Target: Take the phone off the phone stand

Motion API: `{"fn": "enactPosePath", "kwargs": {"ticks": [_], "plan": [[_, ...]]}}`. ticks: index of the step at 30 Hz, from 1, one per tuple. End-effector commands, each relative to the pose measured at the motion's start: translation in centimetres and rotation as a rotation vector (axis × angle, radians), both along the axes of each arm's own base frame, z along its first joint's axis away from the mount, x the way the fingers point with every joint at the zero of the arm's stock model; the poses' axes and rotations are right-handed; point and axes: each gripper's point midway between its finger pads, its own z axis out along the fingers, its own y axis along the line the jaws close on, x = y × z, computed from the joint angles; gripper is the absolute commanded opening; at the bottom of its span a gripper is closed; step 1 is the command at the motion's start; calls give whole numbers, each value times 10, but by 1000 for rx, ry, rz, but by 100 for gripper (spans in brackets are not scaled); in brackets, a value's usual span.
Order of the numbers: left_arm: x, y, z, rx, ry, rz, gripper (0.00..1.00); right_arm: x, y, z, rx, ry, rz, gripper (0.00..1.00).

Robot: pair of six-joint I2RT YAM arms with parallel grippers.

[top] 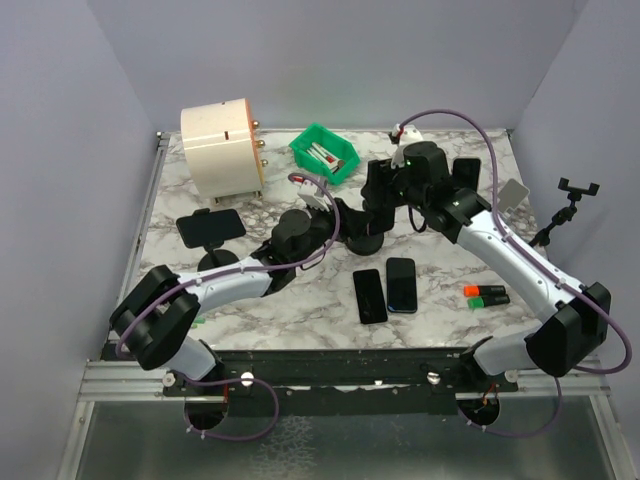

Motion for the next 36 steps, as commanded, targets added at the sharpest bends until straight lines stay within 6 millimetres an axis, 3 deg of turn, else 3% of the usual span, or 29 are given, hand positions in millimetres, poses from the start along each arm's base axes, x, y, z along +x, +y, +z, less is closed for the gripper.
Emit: {"fn": "enactPosePath", "kwargs": {"ticks": [1, 16, 22, 27, 36], "plan": [[0, -5, 8, -52, -63, -50, 57, -7, 3, 15, 72, -20, 6, 34], [2, -14, 11, -106, -123, -136, 51, -10, 7, 16, 101, -9, 17, 33], [1, -15, 8, -116, -131, -163, 41, -11, 8, 15, 110, -2, 19, 31], [1, -13, 8, -131, -134, -172, 27, -13, 9, 14, 116, 3, 22, 29], [-2, -14, 9, -161, -143, -208, 16, -17, 11, 13, 132, 14, 33, 24]]}}
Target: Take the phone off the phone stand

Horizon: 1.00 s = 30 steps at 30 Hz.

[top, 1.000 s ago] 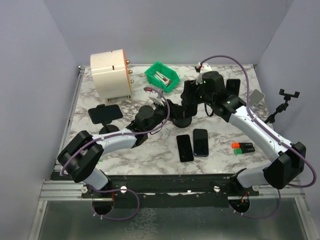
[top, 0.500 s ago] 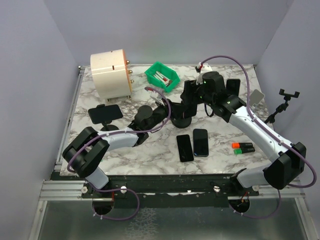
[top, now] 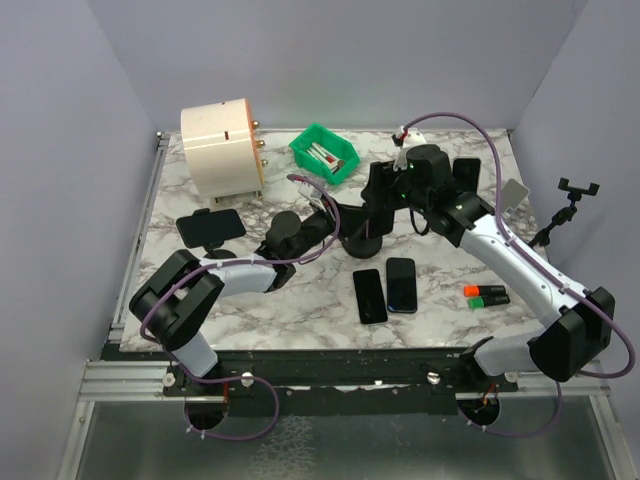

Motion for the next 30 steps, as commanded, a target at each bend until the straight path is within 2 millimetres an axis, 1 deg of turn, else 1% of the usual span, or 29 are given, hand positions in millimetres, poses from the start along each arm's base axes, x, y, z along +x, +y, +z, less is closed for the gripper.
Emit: {"fn": "enactPosePath", "kwargs": {"ticks": [1, 2, 3, 5, 7, 8, 13, 17, 21, 25, 30], "plan": [[-9, -4, 8, -54, -24, -66, 12, -9, 11, 13, 98, 2, 36, 23], [-10, -4, 8, -60, -28, -72, 3, -11, 12, 13, 103, 6, 40, 21], [-11, -4, 9, -68, -30, -79, 0, -12, 12, 13, 108, 6, 43, 18], [-12, -3, 10, -92, -26, -89, 0, -13, 12, 15, 120, 6, 42, 12], [-12, 0, 9, -125, -4, -93, 0, -16, 14, 16, 139, 9, 49, 2], [-12, 3, 9, -144, 8, -90, 0, -19, 16, 16, 151, 13, 59, 1], [-7, 17, 0, -223, 73, -59, 0, -25, 17, 18, 196, 19, 61, 0], [-3, 24, -5, -255, 110, -42, 0, -29, 20, 17, 225, 18, 74, 0], [-2, 26, -6, -257, 119, -35, 0, -31, 23, 14, 240, 22, 90, 0], [-1, 27, -8, -261, 139, -37, 0, -37, 26, 18, 266, -15, 130, 0], [-3, 27, -11, -287, 168, -63, 0, -43, 23, 20, 263, -62, 160, 1]]}}
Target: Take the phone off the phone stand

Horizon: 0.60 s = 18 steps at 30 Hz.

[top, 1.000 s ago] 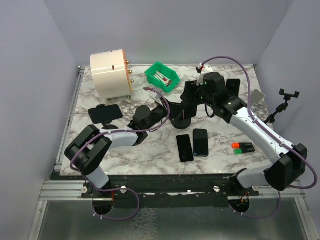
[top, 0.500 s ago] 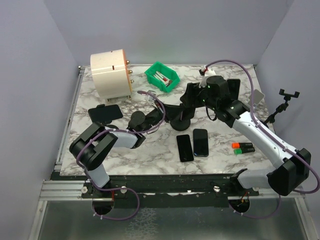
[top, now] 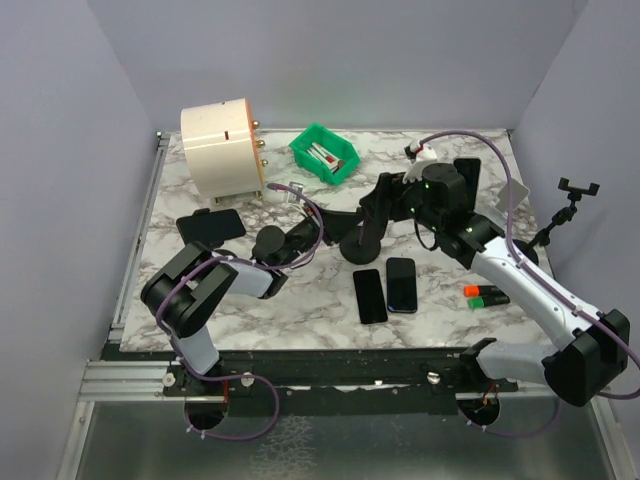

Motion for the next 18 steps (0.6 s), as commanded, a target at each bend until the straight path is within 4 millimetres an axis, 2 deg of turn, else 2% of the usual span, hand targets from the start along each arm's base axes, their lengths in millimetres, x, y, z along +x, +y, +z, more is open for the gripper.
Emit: {"fn": "enactPosePath", "kwargs": {"ticks": [1, 16, 18], "plan": [[6, 6, -11, -40, 69, -2, 0, -20, 17, 17, 92, -32, 114, 0], [1, 0, -8, -30, 55, -49, 0, -25, 15, 27, 105, -70, 126, 0], [0, 0, -8, -24, 54, -51, 6, -26, 15, 30, 108, -73, 127, 0]]}}
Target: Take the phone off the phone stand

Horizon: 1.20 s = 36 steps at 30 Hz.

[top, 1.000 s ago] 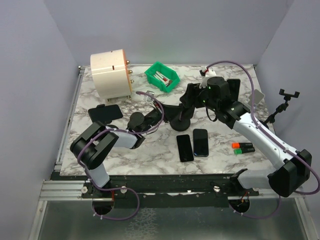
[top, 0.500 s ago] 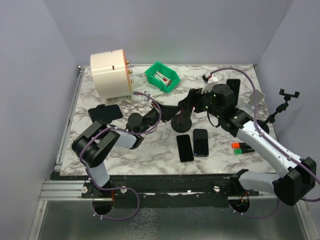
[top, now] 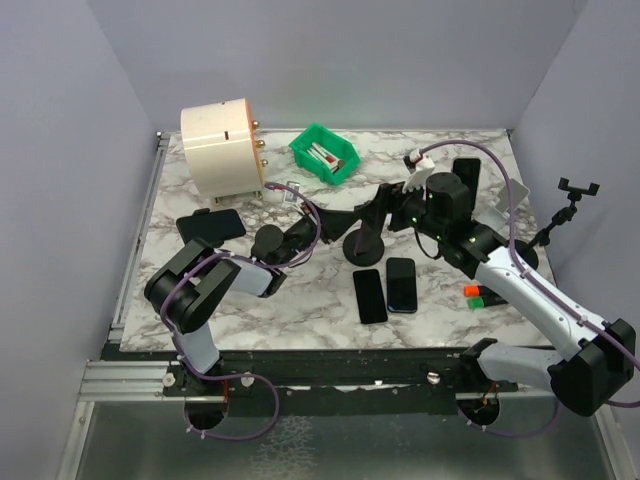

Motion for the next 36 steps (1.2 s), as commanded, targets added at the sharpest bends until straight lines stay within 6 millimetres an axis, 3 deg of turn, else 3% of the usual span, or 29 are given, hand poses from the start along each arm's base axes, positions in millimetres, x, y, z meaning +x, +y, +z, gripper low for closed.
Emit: {"fn": "enactPosePath", "kwargs": {"ticks": [1, 8, 13, 15, 20, 24, 32, 36], "plan": [[-5, -3, -3, 15, 2, -35, 9, -3, 5, 33, 61, -72, 29, 0], [-5, -4, 4, 27, -3, -38, 45, -12, 5, 54, 82, -99, 55, 0], [-8, -1, 23, 24, -32, -33, 71, -26, 0, 82, 97, -137, 79, 0], [-11, 2, 35, 25, -55, -27, 97, -33, -2, 93, 103, -152, 94, 1], [-17, 10, 61, 38, -97, -3, 99, -53, -10, 118, 116, -181, 123, 0], [-27, 30, 72, 67, -105, 63, 99, -76, -23, 133, 109, -218, 144, 0], [-53, 81, 93, 127, -68, 212, 99, -120, -41, 137, 110, -265, 208, 0], [-87, 86, 101, 178, -199, 131, 99, -139, -41, 138, 138, -285, 268, 0]]}}
